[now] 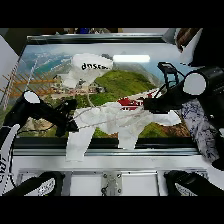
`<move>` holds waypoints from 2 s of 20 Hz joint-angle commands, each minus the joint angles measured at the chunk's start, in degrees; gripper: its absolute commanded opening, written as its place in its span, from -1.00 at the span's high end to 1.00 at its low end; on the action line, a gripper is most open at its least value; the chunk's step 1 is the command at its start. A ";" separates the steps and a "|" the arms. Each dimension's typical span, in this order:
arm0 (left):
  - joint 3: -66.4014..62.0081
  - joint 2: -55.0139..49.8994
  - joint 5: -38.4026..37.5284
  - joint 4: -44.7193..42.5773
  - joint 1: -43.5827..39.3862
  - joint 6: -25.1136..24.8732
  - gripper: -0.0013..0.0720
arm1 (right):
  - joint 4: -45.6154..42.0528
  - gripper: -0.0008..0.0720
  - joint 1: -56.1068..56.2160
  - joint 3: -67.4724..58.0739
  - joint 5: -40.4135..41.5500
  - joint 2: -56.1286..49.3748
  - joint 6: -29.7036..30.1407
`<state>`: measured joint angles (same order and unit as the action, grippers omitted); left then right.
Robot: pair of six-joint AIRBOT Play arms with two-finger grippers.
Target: Fold the clothes and pants, and hang the long-sleeved shirts on hangers.
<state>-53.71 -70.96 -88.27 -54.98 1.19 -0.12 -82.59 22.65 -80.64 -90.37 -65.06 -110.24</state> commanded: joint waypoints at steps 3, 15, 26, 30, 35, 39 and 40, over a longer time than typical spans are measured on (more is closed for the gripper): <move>0.02 -0.07 1.97 2.51 -0.02 -3.04 0.92 | 1.86 0.90 0.07 -0.52 0.52 0.04 0.00; 0.02 -0.07 1.36 2.05 -0.70 -3.19 0.92 | 0.79 0.90 0.07 -3.39 3.54 0.11 0.07; 0.02 -0.09 7.30 2.58 -6.67 -1.84 0.91 | 9.01 0.90 4.02 -3.39 6.82 0.09 2.38; 0.02 -0.09 7.28 2.58 -6.67 -1.36 0.91 | 13.05 0.90 7.56 -3.39 11.50 0.11 2.34; 0.02 -0.09 7.28 2.62 -6.67 -1.33 0.91 | 14.93 0.90 11.89 -3.37 19.52 -0.04 1.57; 0.02 -0.09 7.28 2.62 -6.67 -1.33 0.91 | 14.95 0.90 15.13 -3.37 25.22 -1.01 1.27; 0.02 -0.09 7.26 2.62 -6.67 -1.33 0.91 | 14.95 0.90 15.80 -3.37 26.10 -1.46 0.87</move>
<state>-53.71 -71.05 -80.97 -52.38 -5.45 -1.45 -68.07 36.32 -83.96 -68.69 -65.76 -108.71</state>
